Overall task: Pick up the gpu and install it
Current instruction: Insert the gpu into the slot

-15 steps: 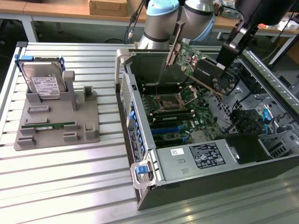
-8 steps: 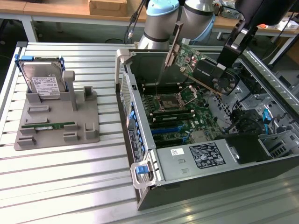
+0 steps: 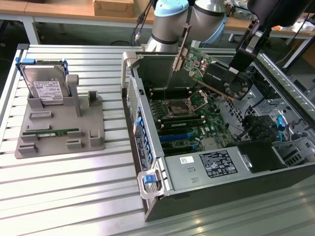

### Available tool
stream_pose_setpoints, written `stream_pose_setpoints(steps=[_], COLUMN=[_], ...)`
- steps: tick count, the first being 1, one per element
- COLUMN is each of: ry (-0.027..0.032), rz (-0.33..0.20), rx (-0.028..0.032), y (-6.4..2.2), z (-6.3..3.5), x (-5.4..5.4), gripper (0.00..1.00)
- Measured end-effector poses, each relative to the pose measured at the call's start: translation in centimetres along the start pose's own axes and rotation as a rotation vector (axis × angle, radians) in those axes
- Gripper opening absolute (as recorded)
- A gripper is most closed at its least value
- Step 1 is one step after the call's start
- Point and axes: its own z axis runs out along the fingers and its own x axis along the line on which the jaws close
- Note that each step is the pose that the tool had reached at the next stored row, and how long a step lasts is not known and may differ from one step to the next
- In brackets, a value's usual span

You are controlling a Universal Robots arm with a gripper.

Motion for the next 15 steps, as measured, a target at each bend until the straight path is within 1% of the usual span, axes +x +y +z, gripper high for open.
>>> stream_pose_setpoints(steps=[7, 15], ry=[0.0030, 0.0054], rz=[-0.070, -0.125], rx=[-0.0017, -0.0030], y=[0.00, 0.00], z=[0.00, 0.00], x=[0.00, 0.00], gripper=[0.27, 0.27])
